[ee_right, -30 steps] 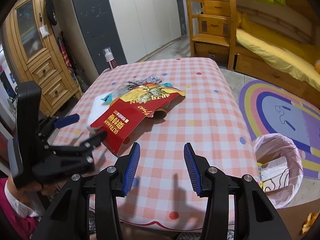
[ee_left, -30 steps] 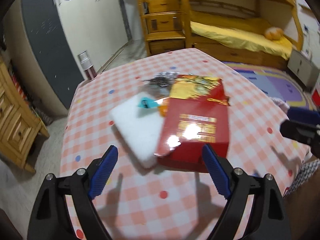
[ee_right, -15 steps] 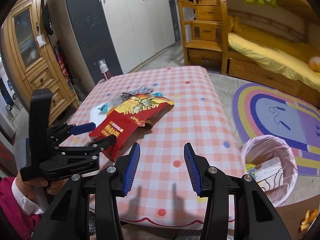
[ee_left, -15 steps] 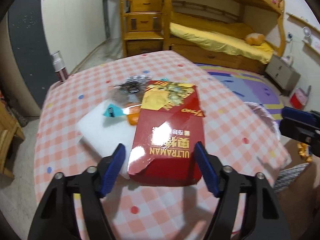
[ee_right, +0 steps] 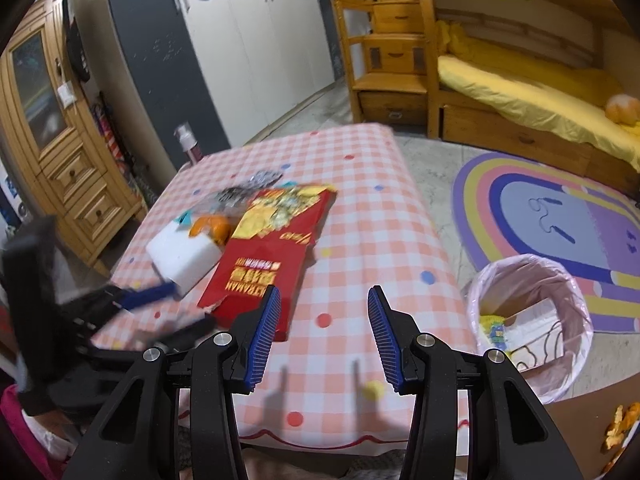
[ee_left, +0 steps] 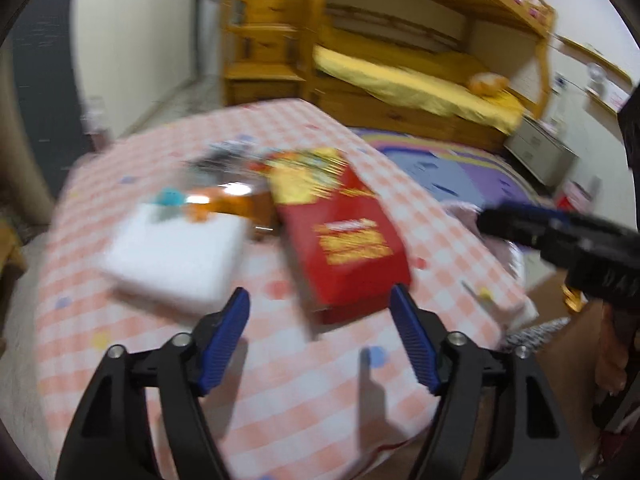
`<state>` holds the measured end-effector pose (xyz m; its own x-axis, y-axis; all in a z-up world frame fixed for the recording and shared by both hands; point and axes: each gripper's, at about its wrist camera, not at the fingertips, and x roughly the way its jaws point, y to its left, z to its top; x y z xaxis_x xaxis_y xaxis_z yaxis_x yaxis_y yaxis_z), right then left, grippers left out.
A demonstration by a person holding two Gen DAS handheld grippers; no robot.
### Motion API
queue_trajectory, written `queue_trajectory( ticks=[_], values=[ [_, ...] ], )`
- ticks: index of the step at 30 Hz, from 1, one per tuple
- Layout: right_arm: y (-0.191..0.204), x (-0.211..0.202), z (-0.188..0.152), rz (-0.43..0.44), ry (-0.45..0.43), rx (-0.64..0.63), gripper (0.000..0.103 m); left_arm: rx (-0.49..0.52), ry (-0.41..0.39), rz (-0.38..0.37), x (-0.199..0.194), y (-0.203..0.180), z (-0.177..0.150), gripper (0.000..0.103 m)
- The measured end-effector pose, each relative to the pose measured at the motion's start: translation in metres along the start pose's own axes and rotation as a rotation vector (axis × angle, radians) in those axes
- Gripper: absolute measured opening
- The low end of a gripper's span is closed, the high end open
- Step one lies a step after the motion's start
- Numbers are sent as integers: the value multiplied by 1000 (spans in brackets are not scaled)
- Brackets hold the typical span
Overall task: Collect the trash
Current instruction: 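Move both tools back over the table toward the red snack box, then grasp the red ULTRAMAN box with the right tool while the left grasps the white foam block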
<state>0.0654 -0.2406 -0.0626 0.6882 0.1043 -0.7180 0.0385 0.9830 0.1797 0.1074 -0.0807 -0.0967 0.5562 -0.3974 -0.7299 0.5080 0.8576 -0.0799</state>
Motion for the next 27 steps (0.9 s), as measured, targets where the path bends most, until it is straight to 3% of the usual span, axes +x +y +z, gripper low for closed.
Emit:
queue_trajectory(
  ticks=[3, 6, 10, 14, 16, 21, 23, 27],
  values=[
    [15, 14, -2, 5, 36, -32, 74, -43, -49, 151, -17, 20, -4, 91],
    [36, 27, -2, 3, 43, -80, 86, -89, -60, 259, -24, 43, -8, 93],
    [58, 46, 4, 6, 62, -91, 86, -176, -55, 266, -28, 66, -11, 96],
    [67, 68, 13, -53, 76, -81, 87, -180, -54, 269, -27, 71, -13, 96],
    [63, 77, 16, -89, 82, -63, 87, -183, -51, 260, -27, 74, -14, 96],
    [42, 82, 12, -48, 117, 16, 87, -176, -36, 254, -21, 72, -17, 96],
    [40, 85, 11, -19, 132, 19, 81, -167, -31, 253, -18, 70, -16, 96],
    [40, 80, 8, 28, 130, 4, 52, -139, -18, 251, -7, 61, -9, 96]
  ],
)
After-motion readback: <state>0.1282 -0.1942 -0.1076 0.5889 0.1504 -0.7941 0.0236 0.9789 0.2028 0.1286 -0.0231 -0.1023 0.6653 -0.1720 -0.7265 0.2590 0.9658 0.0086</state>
